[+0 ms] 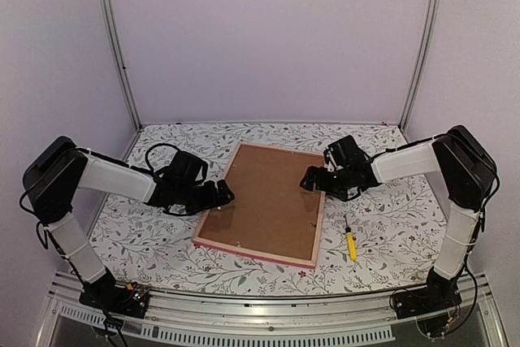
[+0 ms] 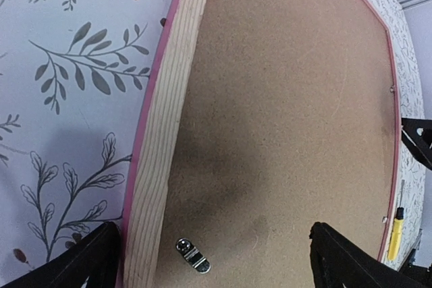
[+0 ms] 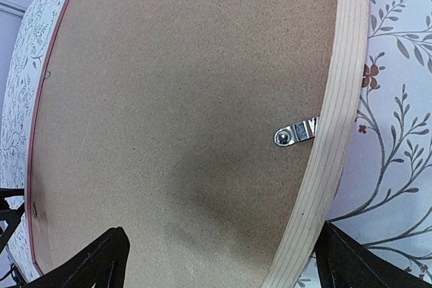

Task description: Take the photo out of the frame

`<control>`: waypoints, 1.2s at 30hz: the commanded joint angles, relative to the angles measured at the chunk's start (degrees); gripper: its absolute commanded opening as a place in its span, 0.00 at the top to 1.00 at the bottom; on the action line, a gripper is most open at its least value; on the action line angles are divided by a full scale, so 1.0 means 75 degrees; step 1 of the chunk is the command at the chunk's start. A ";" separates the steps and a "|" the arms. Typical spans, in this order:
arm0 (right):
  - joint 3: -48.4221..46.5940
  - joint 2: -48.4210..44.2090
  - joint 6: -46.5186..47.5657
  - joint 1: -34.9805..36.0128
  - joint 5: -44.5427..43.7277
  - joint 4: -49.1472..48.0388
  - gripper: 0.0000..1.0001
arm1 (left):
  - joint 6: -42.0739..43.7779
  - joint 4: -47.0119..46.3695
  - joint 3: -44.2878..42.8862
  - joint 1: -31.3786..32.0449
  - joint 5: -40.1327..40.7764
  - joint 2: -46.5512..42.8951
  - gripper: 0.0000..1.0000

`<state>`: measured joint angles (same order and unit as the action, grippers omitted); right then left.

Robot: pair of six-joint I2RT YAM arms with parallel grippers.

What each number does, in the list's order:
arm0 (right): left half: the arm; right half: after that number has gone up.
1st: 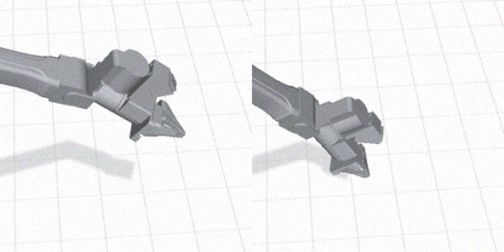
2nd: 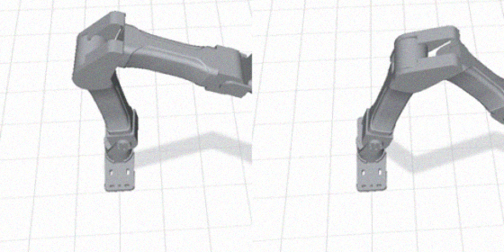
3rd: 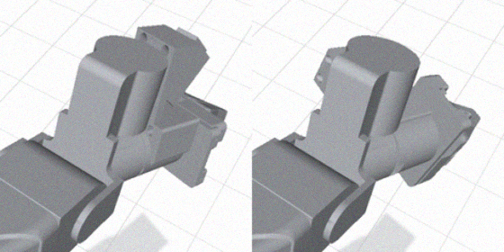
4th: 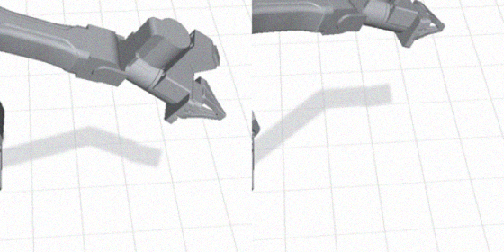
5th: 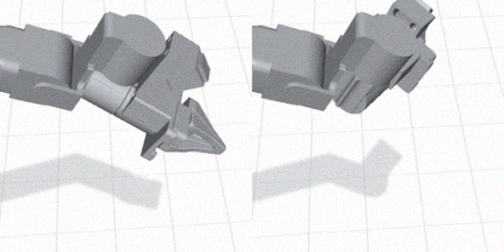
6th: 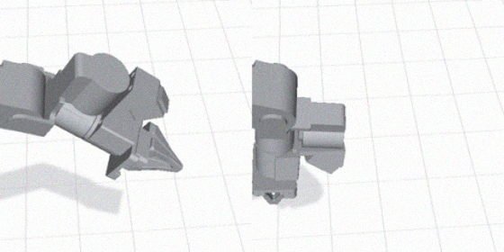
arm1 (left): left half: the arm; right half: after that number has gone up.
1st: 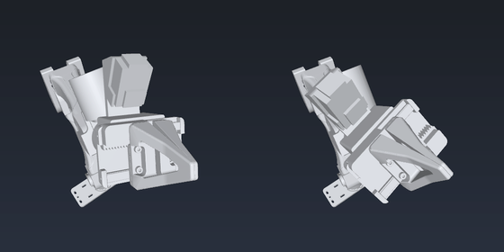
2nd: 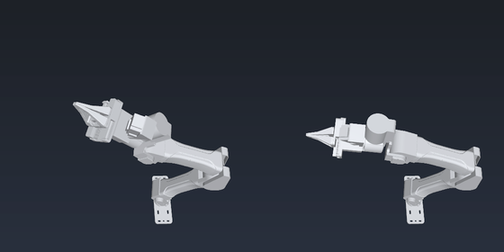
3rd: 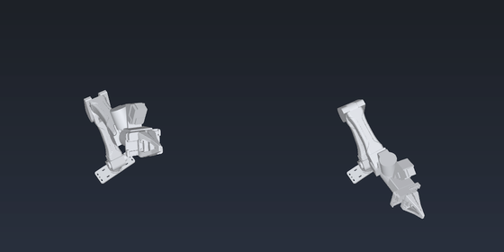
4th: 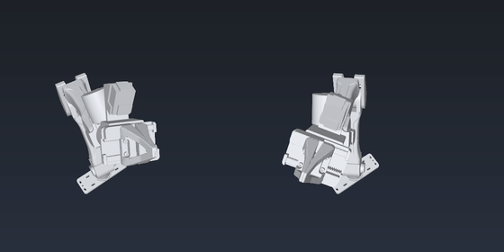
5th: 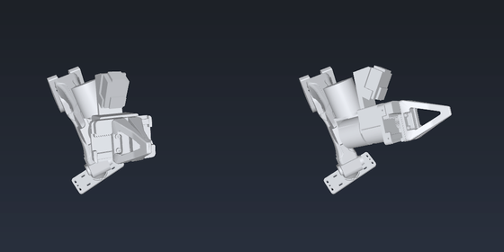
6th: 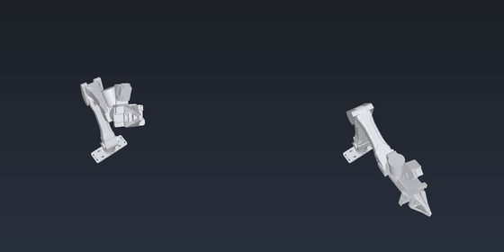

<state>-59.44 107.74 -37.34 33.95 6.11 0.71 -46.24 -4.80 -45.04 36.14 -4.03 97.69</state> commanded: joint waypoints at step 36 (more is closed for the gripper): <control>-0.0282 -0.1746 0.0540 0.0206 -0.1572 0.3489 0.01 | 0.0625 0.0806 -0.0009 -0.0131 -0.0103 -0.1949 0.01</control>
<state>-66.41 99.29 -32.10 35.14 -2.87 20.88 -44.69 2.46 -42.19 35.66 -2.66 83.90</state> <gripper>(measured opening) 0.989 0.994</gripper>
